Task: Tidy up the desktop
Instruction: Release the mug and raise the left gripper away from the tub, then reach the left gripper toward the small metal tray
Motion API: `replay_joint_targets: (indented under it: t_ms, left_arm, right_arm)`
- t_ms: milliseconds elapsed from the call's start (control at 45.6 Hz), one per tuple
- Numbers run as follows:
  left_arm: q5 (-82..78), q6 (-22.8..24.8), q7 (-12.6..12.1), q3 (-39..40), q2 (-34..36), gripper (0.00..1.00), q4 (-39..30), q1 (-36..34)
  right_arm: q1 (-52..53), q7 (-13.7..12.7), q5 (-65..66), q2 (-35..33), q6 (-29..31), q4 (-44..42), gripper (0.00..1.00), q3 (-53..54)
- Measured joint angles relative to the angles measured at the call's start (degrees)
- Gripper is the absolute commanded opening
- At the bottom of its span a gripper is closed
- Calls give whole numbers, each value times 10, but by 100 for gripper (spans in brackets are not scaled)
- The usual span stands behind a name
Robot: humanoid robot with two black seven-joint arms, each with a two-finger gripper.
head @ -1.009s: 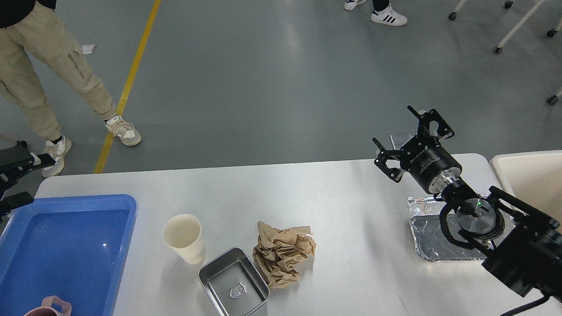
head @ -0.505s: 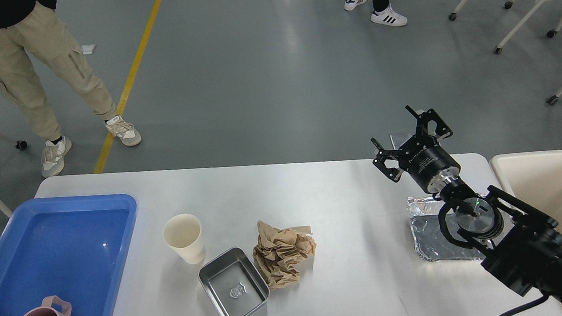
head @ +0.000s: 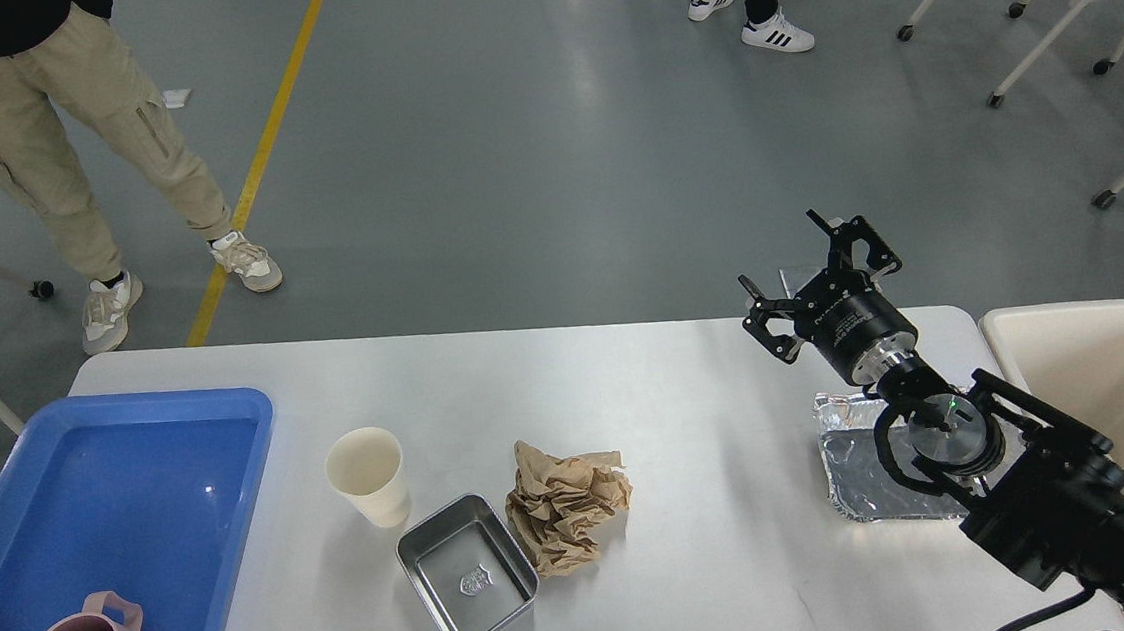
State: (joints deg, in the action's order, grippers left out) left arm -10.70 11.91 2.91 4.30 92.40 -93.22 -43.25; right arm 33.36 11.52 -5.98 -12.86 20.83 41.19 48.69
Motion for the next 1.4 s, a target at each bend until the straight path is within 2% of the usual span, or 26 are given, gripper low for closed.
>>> replay_joint_targets:
  t_ms: [241,329,592,680,702,987,1207,1404]
  left_arm:
    - [-22,-38,-1,-12,-81,97,41,9]
    - [-71,-44,10,-13,-101,97,58,7]
    - [-391,-51,109,-13,-179,97,130,5]
    - [-456,-33,143,-13,-184,97,136,2]
    - [-478,-14,151,-12,-185,97,138,-3]
    - [-676,67,158,-11,-227,97,161,-37]
    - [-762,112,157,-13,-295,97,192,-68]
    - [-893,149,176,-14,-360,97,195,-81]
  right_arm:
    - [0,0,0,-1,0,0,100,0]
    - [0,1,0,-1,0,0,100,0]
    - [0,1,0,-1,0,0,100,0]
    - [0,1,0,-1,0,0,100,0]
    - [0,1,0,-1,-1,0,100,0]
    - [0,1,0,0,-5,1,100,1]
    - [1,1,0,0,-6,1,100,1]
    - [3,1,0,0,-6,2,100,1]
